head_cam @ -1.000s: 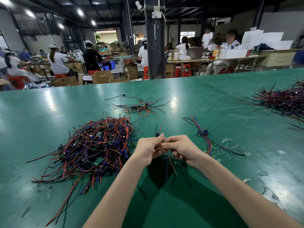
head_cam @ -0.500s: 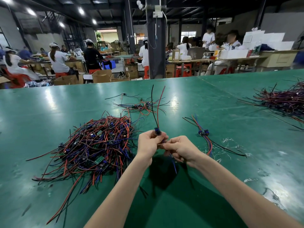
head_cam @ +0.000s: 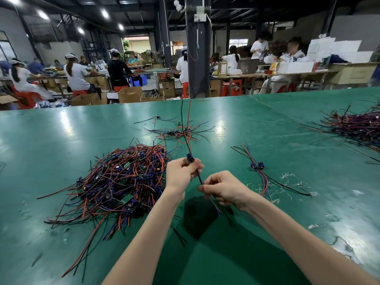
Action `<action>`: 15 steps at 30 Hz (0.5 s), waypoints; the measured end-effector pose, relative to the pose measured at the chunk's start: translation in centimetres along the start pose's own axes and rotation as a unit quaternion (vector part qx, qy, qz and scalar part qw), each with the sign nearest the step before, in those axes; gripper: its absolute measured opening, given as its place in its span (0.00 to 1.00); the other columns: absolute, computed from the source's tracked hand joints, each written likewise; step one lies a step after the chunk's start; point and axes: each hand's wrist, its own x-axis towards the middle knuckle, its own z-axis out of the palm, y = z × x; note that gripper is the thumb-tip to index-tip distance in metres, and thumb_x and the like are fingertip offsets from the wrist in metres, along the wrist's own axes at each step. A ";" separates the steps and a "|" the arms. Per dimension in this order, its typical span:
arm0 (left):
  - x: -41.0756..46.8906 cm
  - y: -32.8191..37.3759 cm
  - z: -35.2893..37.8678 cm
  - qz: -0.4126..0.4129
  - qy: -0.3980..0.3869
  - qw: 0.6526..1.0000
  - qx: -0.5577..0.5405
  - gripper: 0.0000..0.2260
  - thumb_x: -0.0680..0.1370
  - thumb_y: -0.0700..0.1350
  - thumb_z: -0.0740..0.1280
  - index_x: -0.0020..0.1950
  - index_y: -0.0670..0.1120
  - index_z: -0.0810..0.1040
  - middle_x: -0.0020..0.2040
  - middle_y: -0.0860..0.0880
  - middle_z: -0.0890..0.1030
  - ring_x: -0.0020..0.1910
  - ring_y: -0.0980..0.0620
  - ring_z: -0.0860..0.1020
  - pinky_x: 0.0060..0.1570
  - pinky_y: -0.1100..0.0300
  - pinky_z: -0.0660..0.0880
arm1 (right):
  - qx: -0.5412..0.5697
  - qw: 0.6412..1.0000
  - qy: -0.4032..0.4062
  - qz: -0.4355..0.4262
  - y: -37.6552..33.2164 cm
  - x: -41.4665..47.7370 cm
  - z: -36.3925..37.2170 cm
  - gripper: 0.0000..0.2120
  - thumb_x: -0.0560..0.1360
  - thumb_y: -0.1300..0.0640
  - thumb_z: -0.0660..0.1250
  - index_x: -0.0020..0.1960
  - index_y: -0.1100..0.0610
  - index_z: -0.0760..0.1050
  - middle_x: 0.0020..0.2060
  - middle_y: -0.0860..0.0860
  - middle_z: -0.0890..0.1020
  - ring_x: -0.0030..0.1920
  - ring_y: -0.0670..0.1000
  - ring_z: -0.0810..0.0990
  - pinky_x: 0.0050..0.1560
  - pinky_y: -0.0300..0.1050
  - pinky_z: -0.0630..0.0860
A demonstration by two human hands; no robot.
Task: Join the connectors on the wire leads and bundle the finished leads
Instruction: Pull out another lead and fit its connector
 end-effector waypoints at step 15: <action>1.2 0.5 -1.9 0.001 0.075 0.995 -0.068 0.06 0.77 0.36 0.67 0.39 0.40 0.77 0.31 0.49 0.81 0.30 0.52 0.78 0.34 0.65 0.79 | -0.072 0.997 0.008 0.009 0.9 0.2 1.2 0.07 0.77 0.64 0.65 0.41 0.58 0.70 0.22 0.51 0.76 0.16 0.44 0.60 0.17 0.31 0.57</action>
